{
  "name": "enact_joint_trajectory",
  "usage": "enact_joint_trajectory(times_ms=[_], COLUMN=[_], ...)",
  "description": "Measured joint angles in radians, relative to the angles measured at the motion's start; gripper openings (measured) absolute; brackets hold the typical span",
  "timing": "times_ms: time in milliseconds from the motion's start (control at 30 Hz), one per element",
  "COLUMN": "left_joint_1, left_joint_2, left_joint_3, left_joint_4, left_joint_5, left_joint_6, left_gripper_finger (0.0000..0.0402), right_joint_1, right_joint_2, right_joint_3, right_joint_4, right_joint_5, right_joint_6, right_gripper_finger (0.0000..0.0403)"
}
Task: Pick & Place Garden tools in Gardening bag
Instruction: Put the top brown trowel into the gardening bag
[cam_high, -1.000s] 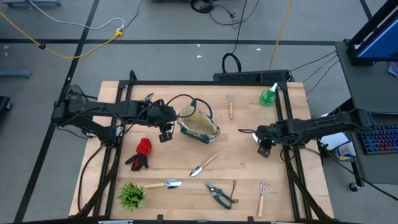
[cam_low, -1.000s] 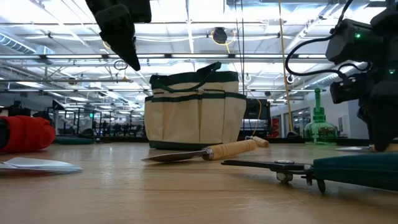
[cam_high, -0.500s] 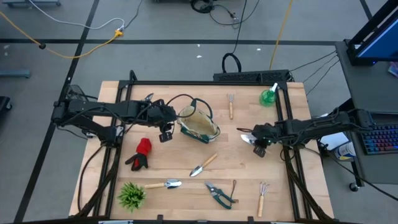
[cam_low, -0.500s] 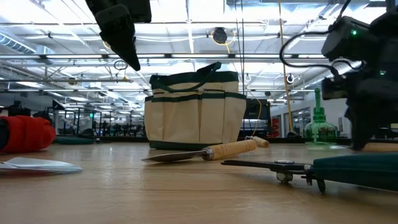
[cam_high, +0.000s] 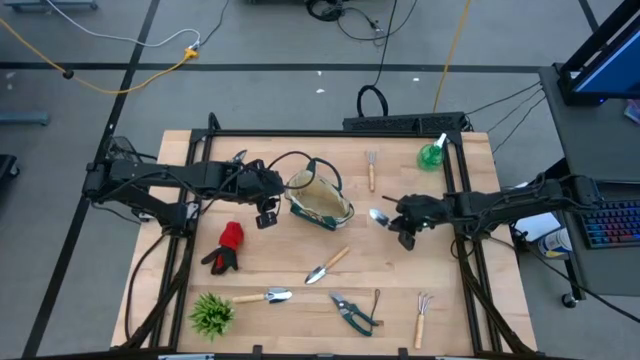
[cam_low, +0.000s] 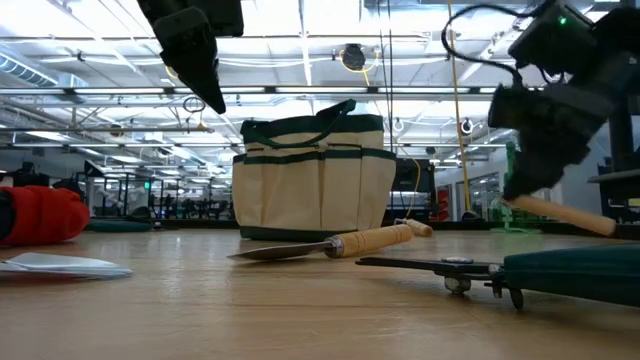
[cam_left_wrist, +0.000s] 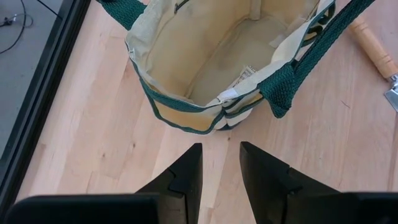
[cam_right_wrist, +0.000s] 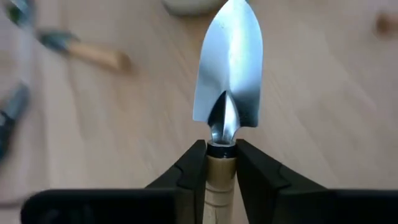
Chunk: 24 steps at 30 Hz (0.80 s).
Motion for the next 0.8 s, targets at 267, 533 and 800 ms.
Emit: enact_joint_trajectory(times_ms=[267, 533, 800], left_joint_1=[0.0, 0.0, 0.0], left_joint_2=[0.0, 0.0, 0.0], left_joint_3=[0.0, 0.0, 0.0], left_joint_4=[0.005, 0.007, 0.057], left_joint_5=[0.0, 0.0, 0.0], left_joint_6=[0.0, 0.0, 0.042], left_gripper_finger=[0.0113, 0.0113, 0.0113], right_joint_1=[0.0, -0.001, -0.001], right_joint_2=[-0.024, -0.031, -0.031], right_joint_3=[0.003, 0.003, 0.004], right_joint_4=[0.298, 0.522, 0.766], right_joint_5=[0.001, -0.045, -0.043], right_joint_6=[-0.127, -0.199, -0.313], right_gripper_finger=[0.0062, 0.0067, 0.0066])
